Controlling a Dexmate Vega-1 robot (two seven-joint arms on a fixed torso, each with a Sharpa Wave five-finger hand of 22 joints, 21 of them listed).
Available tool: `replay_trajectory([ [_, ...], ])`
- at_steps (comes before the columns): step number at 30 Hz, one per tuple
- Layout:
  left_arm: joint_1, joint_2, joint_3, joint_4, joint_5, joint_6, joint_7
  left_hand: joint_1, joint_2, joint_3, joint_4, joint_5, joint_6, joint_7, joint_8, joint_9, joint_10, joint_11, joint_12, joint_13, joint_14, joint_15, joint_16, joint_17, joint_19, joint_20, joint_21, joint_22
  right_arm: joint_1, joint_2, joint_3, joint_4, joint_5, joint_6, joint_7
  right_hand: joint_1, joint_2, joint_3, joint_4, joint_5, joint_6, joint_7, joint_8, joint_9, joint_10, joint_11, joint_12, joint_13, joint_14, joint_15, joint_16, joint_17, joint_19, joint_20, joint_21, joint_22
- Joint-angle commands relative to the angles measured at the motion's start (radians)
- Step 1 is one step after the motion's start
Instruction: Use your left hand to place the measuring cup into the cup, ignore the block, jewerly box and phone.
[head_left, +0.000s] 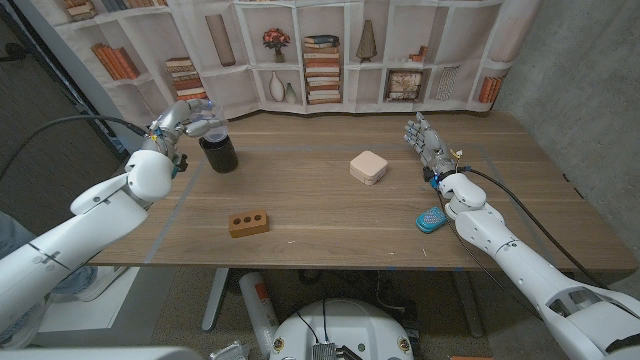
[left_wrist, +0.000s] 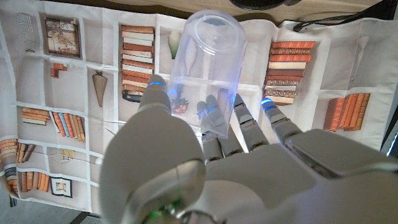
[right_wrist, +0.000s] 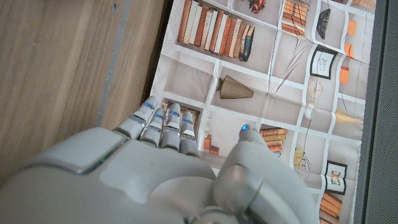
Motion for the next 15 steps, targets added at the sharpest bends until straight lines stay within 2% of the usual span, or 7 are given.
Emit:
replay_trajectory([
  [1, 0.019, 0.001, -0.03, 0.019, -0.001, 0.002, 0.006, 0.003, 0.009, 0.004, 0.003, -0.002, 0.029, -0.01, 0.005, 0.002, 0.012, 0.0, -0.002, 0.003, 0.008, -0.06, 0.0, 0.002, 0.002, -0.007, -0.002, 0.001, 0.014, 0.007, -0.008, 0.013, -0.007, -0.009, -0.001, 0.002, 0.012, 0.003, -0.005, 0.0, 0.008, 0.002, -0.005, 0.002, 0.008, 0.0, 0.001, 0.001, 0.008, 0.003, -0.004, 0.002, 0.009, -0.002, -0.004, 0.003],
  [15, -0.015, -0.008, -0.01, 0.051, 0.012, 0.008, 0.021, 0.004, 0.008, 0.004, 0.003, -0.003, 0.036, -0.011, 0.005, 0.001, 0.019, 0.0, -0.002, 0.002, 0.014, -0.063, 0.0, 0.001, 0.003, -0.012, -0.002, 0.001, 0.024, 0.014, -0.011, 0.034, -0.009, -0.011, -0.002, 0.002, 0.013, 0.003, -0.006, 0.0, 0.009, 0.002, -0.005, 0.002, 0.008, 0.0, 0.0, 0.001, 0.008, 0.003, -0.004, 0.002, 0.011, -0.003, -0.007, 0.004],
])
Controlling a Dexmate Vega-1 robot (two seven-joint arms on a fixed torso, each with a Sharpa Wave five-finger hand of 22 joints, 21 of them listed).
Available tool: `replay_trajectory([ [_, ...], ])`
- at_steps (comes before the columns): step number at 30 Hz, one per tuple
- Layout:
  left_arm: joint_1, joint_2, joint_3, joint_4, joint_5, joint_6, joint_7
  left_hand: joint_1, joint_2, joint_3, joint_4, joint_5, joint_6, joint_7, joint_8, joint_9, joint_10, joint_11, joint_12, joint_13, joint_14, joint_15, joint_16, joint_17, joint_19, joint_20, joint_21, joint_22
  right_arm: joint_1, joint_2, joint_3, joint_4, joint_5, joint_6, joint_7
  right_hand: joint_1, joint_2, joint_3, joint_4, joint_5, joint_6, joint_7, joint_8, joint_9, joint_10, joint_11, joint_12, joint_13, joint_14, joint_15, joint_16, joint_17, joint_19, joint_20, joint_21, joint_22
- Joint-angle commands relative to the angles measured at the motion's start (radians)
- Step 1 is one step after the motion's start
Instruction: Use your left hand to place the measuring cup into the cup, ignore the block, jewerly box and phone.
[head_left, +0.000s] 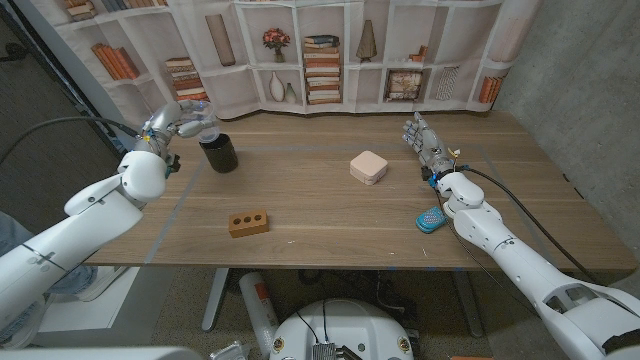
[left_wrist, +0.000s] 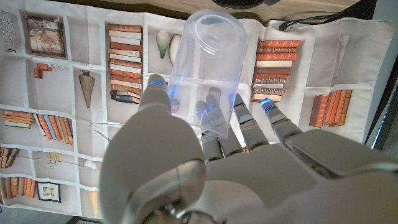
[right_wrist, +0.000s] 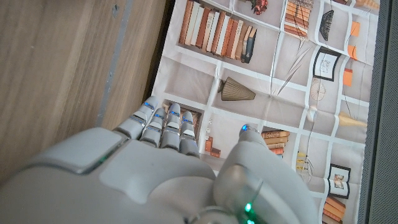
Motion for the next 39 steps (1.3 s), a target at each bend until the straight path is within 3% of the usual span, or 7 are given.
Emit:
replay_trajectory([
  [1, -0.026, -0.009, 0.011, 0.031, 0.009, 0.002, 0.01, -0.001, 0.008, 0.004, 0.003, -0.003, 0.021, -0.005, 0.005, 0.004, 0.01, -0.004, -0.003, 0.002, 0.009, -0.058, 0.0, 0.001, 0.007, -0.009, -0.002, 0.001, 0.008, 0.005, -0.003, 0.016, -0.003, -0.004, -0.001, 0.002, 0.013, 0.003, -0.006, -0.001, 0.009, 0.002, -0.004, 0.002, 0.008, 0.0, 0.0, 0.001, 0.008, 0.003, 0.0, 0.002, 0.008, -0.007, -0.003, 0.004],
  [14, -0.083, -0.013, 0.053, 0.068, 0.01, 0.041, 0.019, 0.0, 0.007, 0.003, 0.003, -0.003, 0.033, -0.008, 0.007, 0.003, 0.02, -0.004, -0.002, 0.002, 0.015, -0.06, 0.001, 0.001, 0.01, -0.011, -0.002, 0.001, 0.014, 0.005, -0.004, 0.022, -0.005, -0.008, -0.002, 0.001, 0.013, 0.002, -0.008, -0.001, 0.01, 0.002, -0.004, 0.002, 0.009, -0.001, 0.001, 0.001, 0.007, 0.004, 0.0, 0.002, 0.008, -0.006, -0.006, 0.004],
  [39, -0.23, -0.054, 0.161, 0.228, -0.019, -0.057, 0.026, 0.002, 0.007, 0.004, 0.003, -0.003, 0.057, -0.011, 0.009, 0.002, 0.041, -0.006, -0.001, 0.002, 0.027, -0.068, 0.002, 0.001, 0.014, -0.017, -0.002, 0.001, 0.012, 0.0, -0.002, 0.012, -0.008, -0.011, -0.009, 0.0, 0.015, 0.001, -0.009, -0.002, 0.011, 0.002, -0.004, 0.002, 0.009, 0.001, 0.001, 0.001, 0.009, 0.004, 0.0, 0.002, 0.011, -0.006, -0.01, 0.004],
])
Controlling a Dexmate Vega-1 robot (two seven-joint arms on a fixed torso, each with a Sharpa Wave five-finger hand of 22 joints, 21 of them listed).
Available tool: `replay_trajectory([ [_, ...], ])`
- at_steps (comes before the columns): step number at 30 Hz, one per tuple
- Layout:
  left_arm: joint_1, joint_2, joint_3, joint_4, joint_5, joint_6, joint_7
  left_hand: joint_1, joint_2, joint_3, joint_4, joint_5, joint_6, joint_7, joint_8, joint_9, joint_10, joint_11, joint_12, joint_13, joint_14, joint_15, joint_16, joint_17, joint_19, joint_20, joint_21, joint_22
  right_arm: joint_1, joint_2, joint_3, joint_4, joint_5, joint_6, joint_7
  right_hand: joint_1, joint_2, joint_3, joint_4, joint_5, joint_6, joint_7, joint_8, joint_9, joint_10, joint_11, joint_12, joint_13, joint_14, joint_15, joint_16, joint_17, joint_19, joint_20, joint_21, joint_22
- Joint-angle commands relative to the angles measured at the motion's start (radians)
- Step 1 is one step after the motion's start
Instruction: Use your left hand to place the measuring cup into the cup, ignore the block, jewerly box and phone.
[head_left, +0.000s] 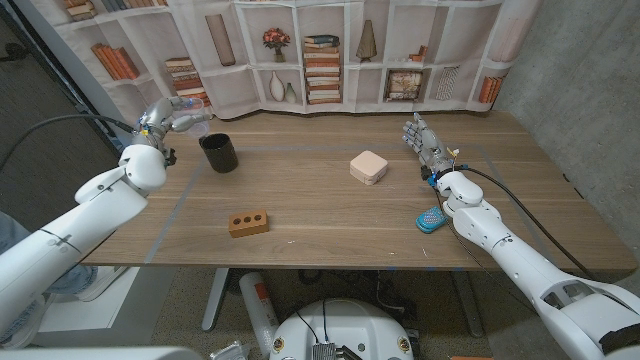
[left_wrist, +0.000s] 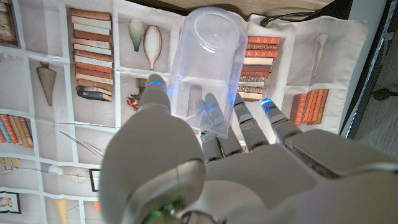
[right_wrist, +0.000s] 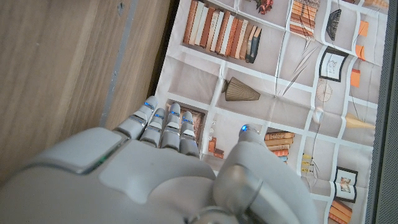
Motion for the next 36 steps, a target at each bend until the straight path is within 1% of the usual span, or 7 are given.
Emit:
replay_trajectory([
  [1, -0.074, -0.017, 0.064, 0.065, -0.003, -0.042, -0.001, 0.007, 0.01, 0.004, 0.004, -0.003, 0.024, -0.013, 0.006, 0.002, 0.007, -0.001, -0.002, 0.002, 0.007, -0.075, 0.002, 0.001, 0.004, -0.006, -0.002, 0.001, -0.004, -0.006, 0.003, -0.012, -0.002, -0.002, -0.006, 0.005, 0.01, 0.006, -0.005, -0.002, 0.011, 0.002, -0.004, 0.002, 0.009, 0.002, 0.001, 0.001, 0.008, 0.004, 0.0, 0.002, 0.011, -0.007, -0.003, 0.004],
  [7, -0.109, -0.024, 0.1, 0.088, 0.003, -0.053, -0.01, 0.008, 0.01, 0.004, 0.004, -0.003, 0.027, -0.013, 0.006, 0.002, 0.008, 0.003, -0.002, 0.003, 0.009, -0.075, 0.002, 0.001, 0.004, -0.006, -0.002, 0.001, -0.008, -0.009, 0.005, -0.018, -0.001, -0.004, -0.011, 0.005, 0.01, 0.006, -0.006, -0.002, 0.01, 0.002, -0.005, 0.002, 0.01, 0.002, 0.001, 0.001, 0.009, 0.005, 0.0, 0.002, 0.011, -0.006, -0.004, 0.004],
  [16, -0.15, -0.039, 0.14, 0.127, 0.005, -0.055, -0.018, 0.008, 0.01, 0.005, 0.004, -0.003, 0.017, -0.018, 0.0, 0.002, 0.01, 0.0, -0.003, 0.003, 0.008, -0.074, 0.001, 0.001, 0.004, -0.007, -0.003, 0.001, -0.014, -0.013, 0.008, -0.028, -0.001, -0.011, -0.022, 0.005, 0.011, 0.005, -0.006, -0.002, 0.011, 0.002, -0.004, 0.002, 0.012, 0.0, 0.001, 0.001, 0.011, 0.003, 0.001, 0.002, 0.013, -0.007, -0.004, 0.004],
  [19, -0.16, -0.043, 0.152, 0.146, 0.004, -0.071, -0.021, 0.008, 0.01, 0.005, 0.004, -0.003, 0.019, -0.019, 0.0, 0.002, 0.01, 0.0, -0.003, 0.003, 0.008, -0.074, 0.001, 0.001, 0.003, -0.007, -0.003, 0.001, -0.015, -0.014, 0.008, -0.033, -0.003, -0.012, -0.026, 0.005, 0.011, 0.005, -0.007, -0.002, 0.011, 0.002, -0.004, 0.002, 0.012, 0.001, 0.002, 0.001, 0.011, 0.003, 0.001, 0.002, 0.013, -0.007, -0.005, 0.004],
  [26, -0.167, -0.055, 0.168, 0.175, -0.006, -0.093, -0.02, 0.009, 0.011, 0.005, 0.004, -0.003, 0.019, -0.018, -0.001, 0.002, 0.01, -0.001, -0.004, 0.003, 0.008, -0.073, 0.0, 0.001, 0.003, -0.006, -0.003, 0.001, -0.019, -0.019, 0.009, -0.046, -0.006, -0.015, -0.031, 0.005, 0.012, 0.005, -0.007, -0.002, 0.011, 0.003, -0.004, 0.002, 0.012, 0.001, 0.002, 0.001, 0.012, 0.003, 0.001, 0.002, 0.015, -0.008, -0.006, 0.004],
  [31, -0.165, -0.059, 0.172, 0.184, -0.013, -0.091, -0.014, 0.009, 0.011, 0.005, 0.004, -0.003, 0.018, -0.019, -0.002, 0.002, 0.01, -0.002, -0.005, 0.003, 0.008, -0.072, 0.0, 0.001, 0.004, -0.006, -0.003, 0.001, -0.02, -0.019, 0.008, -0.05, -0.007, -0.017, -0.033, 0.005, 0.012, 0.005, -0.007, -0.002, 0.012, 0.003, -0.004, 0.002, 0.014, 0.001, 0.002, 0.001, 0.013, 0.002, 0.001, 0.002, 0.015, -0.008, -0.006, 0.004],
  [36, -0.156, -0.064, 0.171, 0.206, -0.03, -0.127, -0.012, 0.009, 0.011, 0.005, 0.004, -0.003, 0.02, -0.018, -0.002, 0.002, 0.011, -0.002, -0.005, 0.003, 0.008, -0.073, -0.001, 0.001, 0.003, -0.005, -0.003, 0.001, -0.016, -0.015, 0.004, -0.047, -0.007, -0.018, -0.031, 0.005, 0.012, 0.005, -0.008, -0.002, 0.012, 0.002, -0.004, 0.002, 0.015, 0.001, 0.002, 0.001, 0.014, 0.004, 0.001, 0.002, 0.016, -0.008, -0.007, 0.004],
])
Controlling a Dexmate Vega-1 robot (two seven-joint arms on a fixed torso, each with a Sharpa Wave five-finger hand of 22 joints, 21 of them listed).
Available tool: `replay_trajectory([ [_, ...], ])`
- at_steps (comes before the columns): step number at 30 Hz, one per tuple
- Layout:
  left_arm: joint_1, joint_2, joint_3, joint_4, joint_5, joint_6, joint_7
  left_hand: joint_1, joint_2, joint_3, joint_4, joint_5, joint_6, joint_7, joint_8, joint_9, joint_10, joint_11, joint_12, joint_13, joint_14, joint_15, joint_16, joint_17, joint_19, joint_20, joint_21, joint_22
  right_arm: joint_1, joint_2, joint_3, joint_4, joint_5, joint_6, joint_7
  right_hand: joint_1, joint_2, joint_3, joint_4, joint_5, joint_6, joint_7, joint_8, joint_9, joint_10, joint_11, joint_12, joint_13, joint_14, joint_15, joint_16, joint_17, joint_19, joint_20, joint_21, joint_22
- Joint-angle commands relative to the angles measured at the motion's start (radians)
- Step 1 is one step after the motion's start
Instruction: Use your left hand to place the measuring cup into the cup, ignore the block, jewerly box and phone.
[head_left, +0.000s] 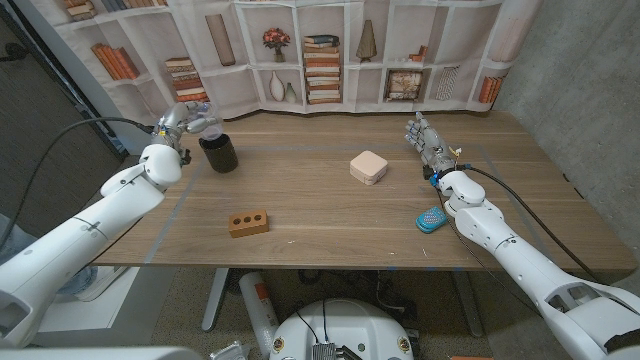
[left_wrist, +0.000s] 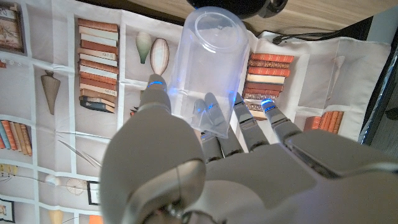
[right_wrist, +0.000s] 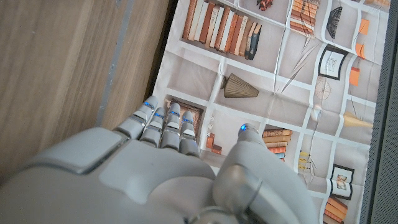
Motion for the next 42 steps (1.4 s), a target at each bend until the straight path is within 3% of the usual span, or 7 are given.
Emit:
replay_trajectory([
  [1, 0.001, -0.016, 0.016, 0.046, -0.026, -0.039, 0.008, -0.002, 0.01, 0.004, 0.003, -0.003, 0.017, -0.018, 0.001, 0.002, 0.007, -0.002, -0.001, 0.003, 0.008, -0.073, -0.001, 0.001, 0.003, -0.005, -0.003, 0.001, 0.001, 0.002, -0.005, -0.003, -0.003, -0.005, -0.002, 0.0, 0.007, 0.001, -0.004, -0.002, 0.008, -0.002, -0.004, 0.002, 0.006, 0.001, 0.002, 0.002, 0.009, -0.001, 0.001, 0.002, 0.011, -0.002, -0.003, 0.004],
  [25, -0.083, -0.05, 0.088, 0.148, -0.014, -0.077, -0.023, -0.001, 0.011, 0.005, 0.004, -0.004, 0.019, -0.02, -0.002, 0.001, 0.007, 0.001, -0.003, 0.005, 0.009, -0.07, -0.002, 0.001, 0.005, -0.003, -0.004, 0.001, -0.004, 0.003, -0.007, 0.002, -0.008, -0.014, -0.016, -0.001, 0.008, 0.0, -0.006, -0.003, 0.008, -0.002, -0.004, 0.002, 0.007, 0.001, 0.002, 0.002, 0.008, -0.002, 0.0, 0.002, 0.012, -0.002, -0.007, 0.004],
  [42, -0.1, -0.071, 0.118, 0.203, -0.022, -0.113, -0.032, -0.001, 0.011, 0.005, 0.005, -0.004, 0.022, -0.02, -0.004, 0.001, 0.009, -0.001, -0.004, 0.006, 0.009, -0.067, -0.003, 0.001, 0.005, -0.003, -0.004, 0.001, -0.004, 0.002, -0.005, -0.004, -0.008, -0.016, -0.02, -0.002, 0.009, 0.0, -0.007, -0.003, 0.008, -0.001, -0.004, 0.002, 0.007, 0.0, 0.002, 0.002, 0.009, -0.002, 0.0, 0.002, 0.013, -0.001, -0.009, 0.005],
])
